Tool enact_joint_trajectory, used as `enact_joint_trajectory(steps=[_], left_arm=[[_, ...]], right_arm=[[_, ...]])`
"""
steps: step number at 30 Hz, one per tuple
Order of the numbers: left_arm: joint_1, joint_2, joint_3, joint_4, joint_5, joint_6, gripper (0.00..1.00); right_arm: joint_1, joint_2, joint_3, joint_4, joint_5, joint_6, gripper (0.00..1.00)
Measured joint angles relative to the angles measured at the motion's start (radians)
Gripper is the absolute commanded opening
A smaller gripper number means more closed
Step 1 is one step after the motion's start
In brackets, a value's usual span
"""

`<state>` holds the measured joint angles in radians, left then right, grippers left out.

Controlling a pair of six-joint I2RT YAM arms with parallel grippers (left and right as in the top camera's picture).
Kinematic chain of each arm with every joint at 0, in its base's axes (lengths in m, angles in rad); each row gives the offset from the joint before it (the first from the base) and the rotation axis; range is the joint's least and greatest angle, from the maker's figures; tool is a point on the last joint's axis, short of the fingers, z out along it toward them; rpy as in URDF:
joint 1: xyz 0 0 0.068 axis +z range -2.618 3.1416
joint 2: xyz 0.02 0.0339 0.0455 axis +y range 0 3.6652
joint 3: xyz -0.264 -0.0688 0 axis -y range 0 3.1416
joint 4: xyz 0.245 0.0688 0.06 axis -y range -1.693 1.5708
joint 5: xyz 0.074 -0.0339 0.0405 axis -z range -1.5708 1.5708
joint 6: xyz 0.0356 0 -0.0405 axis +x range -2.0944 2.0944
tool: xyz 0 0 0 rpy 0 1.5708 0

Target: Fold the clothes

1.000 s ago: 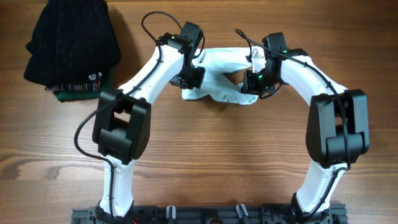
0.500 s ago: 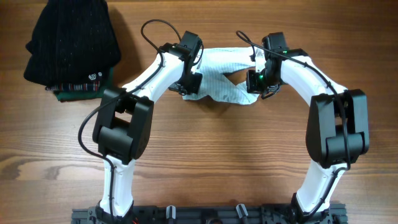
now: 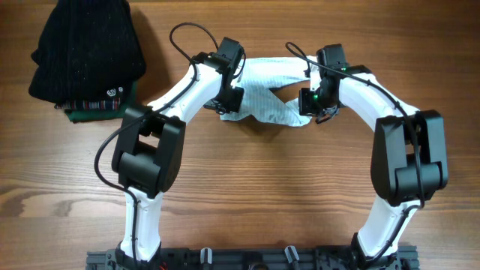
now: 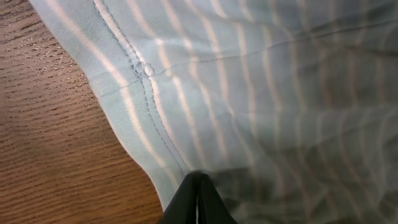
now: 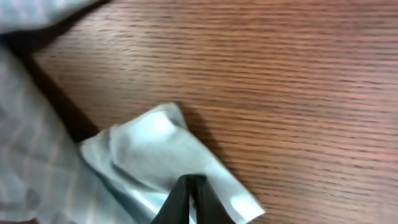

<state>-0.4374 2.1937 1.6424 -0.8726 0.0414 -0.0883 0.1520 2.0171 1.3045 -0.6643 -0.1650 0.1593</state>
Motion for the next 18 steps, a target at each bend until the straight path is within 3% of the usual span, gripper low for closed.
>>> enact_joint_trajectory(steps=[18], left_arm=[[0.000, 0.000, 0.000, 0.000, -0.007, 0.000, 0.04]], right_arm=[[-0.182, -0.005, -0.006, -0.002, 0.032, 0.027, 0.08]])
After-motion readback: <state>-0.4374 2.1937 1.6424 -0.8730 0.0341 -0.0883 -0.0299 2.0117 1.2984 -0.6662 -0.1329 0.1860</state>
